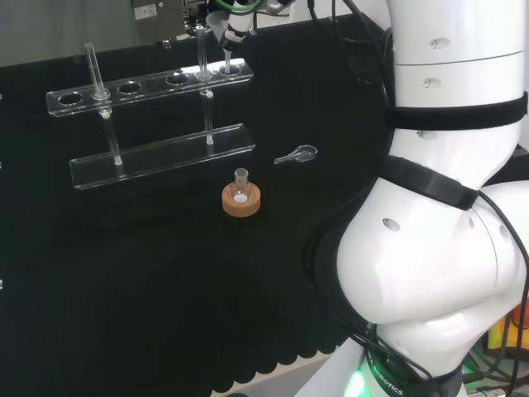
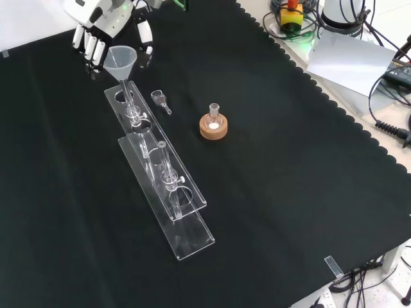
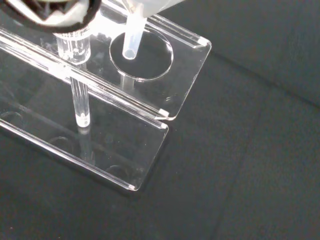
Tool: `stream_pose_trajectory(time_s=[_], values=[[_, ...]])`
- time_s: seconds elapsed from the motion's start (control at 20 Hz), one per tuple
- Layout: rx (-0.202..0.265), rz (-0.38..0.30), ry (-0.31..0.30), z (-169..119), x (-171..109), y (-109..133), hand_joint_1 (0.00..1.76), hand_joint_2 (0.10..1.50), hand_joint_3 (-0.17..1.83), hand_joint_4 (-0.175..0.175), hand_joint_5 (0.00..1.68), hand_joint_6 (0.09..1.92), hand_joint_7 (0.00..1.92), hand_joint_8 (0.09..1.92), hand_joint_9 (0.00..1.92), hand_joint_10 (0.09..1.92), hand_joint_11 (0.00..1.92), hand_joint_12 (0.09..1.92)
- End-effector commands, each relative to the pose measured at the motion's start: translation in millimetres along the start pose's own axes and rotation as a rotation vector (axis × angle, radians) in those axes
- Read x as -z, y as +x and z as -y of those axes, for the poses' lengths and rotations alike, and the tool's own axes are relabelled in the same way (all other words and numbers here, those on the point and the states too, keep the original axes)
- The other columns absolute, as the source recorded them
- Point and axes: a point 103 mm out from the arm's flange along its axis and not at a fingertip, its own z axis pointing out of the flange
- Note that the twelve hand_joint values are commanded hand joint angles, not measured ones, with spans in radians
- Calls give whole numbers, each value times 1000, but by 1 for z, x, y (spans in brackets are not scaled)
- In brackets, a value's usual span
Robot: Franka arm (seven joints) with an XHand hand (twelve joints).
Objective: Put the funnel back on the funnel stand.
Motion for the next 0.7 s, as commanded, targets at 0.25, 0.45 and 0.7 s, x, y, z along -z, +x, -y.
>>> stream_pose_trajectory(time_s=[0.25, 0.45, 0.7], values=[[-1, -5, 18, -8, -15, -6, 828, 683, 652, -5, 713, 634, 645, 607, 882, 434, 466, 1303], [-5, -4, 21, -9, -17, -6, 828, 683, 652, -5, 712, 634, 642, 607, 877, 433, 466, 1303], [-6, 1, 21, -11, -19, -6, 830, 682, 652, -10, 688, 626, 629, 604, 868, 432, 465, 1303]])
